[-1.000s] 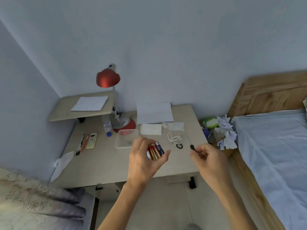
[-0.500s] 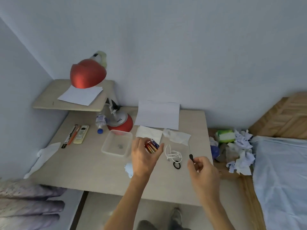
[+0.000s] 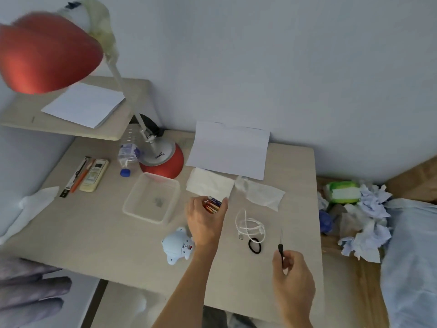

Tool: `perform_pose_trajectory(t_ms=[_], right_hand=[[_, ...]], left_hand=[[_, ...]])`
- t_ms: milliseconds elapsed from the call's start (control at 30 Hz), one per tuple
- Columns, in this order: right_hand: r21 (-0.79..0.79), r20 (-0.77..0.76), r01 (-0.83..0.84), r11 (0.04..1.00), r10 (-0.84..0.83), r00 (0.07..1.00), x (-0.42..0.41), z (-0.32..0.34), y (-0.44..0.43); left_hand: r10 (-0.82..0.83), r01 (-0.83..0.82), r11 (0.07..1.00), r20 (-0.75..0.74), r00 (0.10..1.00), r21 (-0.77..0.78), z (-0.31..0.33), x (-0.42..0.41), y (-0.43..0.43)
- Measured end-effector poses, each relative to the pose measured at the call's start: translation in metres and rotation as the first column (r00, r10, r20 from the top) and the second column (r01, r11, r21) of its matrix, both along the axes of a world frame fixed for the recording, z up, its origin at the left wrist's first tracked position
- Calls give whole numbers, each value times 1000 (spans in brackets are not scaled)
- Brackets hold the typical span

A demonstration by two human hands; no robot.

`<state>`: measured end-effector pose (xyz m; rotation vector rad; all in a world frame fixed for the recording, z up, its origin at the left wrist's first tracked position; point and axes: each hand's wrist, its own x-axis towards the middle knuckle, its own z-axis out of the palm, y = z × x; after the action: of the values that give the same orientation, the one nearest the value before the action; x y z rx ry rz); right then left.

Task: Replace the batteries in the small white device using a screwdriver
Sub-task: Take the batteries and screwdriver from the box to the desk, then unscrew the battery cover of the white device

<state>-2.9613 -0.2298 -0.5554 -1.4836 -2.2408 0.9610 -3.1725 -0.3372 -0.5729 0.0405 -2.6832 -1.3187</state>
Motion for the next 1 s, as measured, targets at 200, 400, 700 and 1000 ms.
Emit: perform_pose_trajectory(t_ms=[200, 400, 700, 1000], right_hand=[[0, 66, 13, 1000, -13, 998, 4, -45, 12], [-17, 67, -6, 1000, 7, 998, 3, -65, 15], [-11, 120, -56, 998, 56, 991, -2, -79, 20], [6, 143, -78, 997, 77, 987, 1, -81, 20]], left_hand=[[80, -80, 997, 58, 995, -10, -42, -22, 19], [158, -155, 987, 59, 986, -52, -66, -39, 15], [130, -126, 988, 45, 990, -92, -91, -38, 7], [93, -96, 980, -24, 995, -176, -98, -31, 0]])
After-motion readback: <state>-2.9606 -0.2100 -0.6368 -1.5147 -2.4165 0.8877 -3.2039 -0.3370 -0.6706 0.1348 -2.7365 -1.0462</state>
